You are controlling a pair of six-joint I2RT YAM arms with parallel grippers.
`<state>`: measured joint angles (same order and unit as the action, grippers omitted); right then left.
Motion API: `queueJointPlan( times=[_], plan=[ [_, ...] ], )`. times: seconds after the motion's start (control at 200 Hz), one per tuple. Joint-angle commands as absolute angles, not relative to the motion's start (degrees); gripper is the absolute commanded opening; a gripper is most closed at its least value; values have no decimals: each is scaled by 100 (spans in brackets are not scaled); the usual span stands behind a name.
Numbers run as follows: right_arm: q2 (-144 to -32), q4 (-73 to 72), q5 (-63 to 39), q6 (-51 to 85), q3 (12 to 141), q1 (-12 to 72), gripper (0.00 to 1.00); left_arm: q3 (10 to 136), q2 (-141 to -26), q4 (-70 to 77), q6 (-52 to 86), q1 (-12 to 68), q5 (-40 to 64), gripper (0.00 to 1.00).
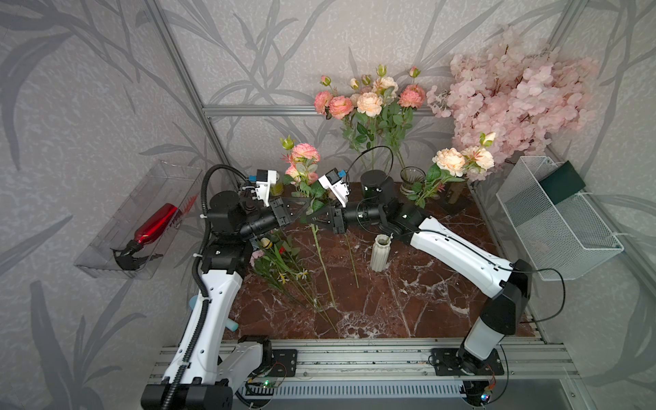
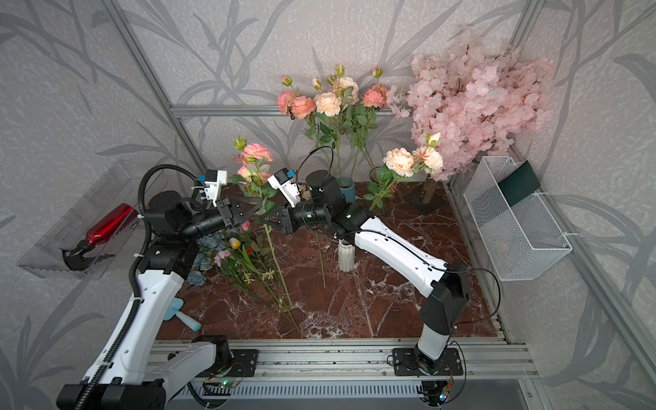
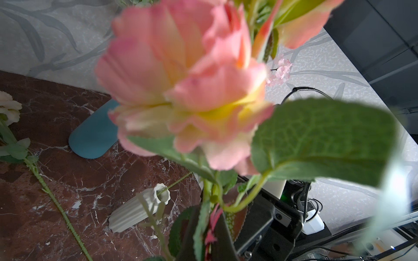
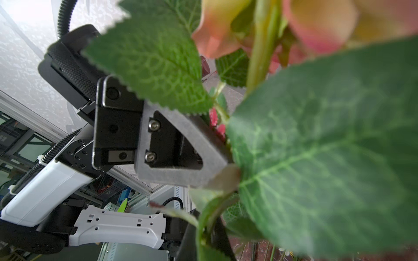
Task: Place the pink flowers into the vase
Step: Pick up the flower at the center of the board.
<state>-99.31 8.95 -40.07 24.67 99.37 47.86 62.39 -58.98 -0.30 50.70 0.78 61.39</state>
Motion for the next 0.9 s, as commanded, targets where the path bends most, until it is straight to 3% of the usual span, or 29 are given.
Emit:
queueJointPlan(
  times=[0.0,0.18,0.29,0.44,0.57,0.9],
  plan=[
    [-10063,338,-4025,2436,10001,4851,0,6231,-5750,-36,5098,192,6508,0],
    [-10055,352,-3862,2384,9923,4852,0,6321,-5805,-552,4792,194,6313,8],
    [-10054,454,-3698,2290,9925,4849,0,6384,-5847,-895,4566,191,6098,34],
    [-10017,733,-3319,2027,9921,4860,0,6511,-5924,-1716,3984,165,5529,59],
    [-9985,1025,-2817,1780,9899,4877,0,6471,-6121,-1942,3877,143,5303,65],
    [-9693,1380,-1209,1120,9628,5169,0,6555,-6047,-2569,3466,131,4376,65]
  ],
)
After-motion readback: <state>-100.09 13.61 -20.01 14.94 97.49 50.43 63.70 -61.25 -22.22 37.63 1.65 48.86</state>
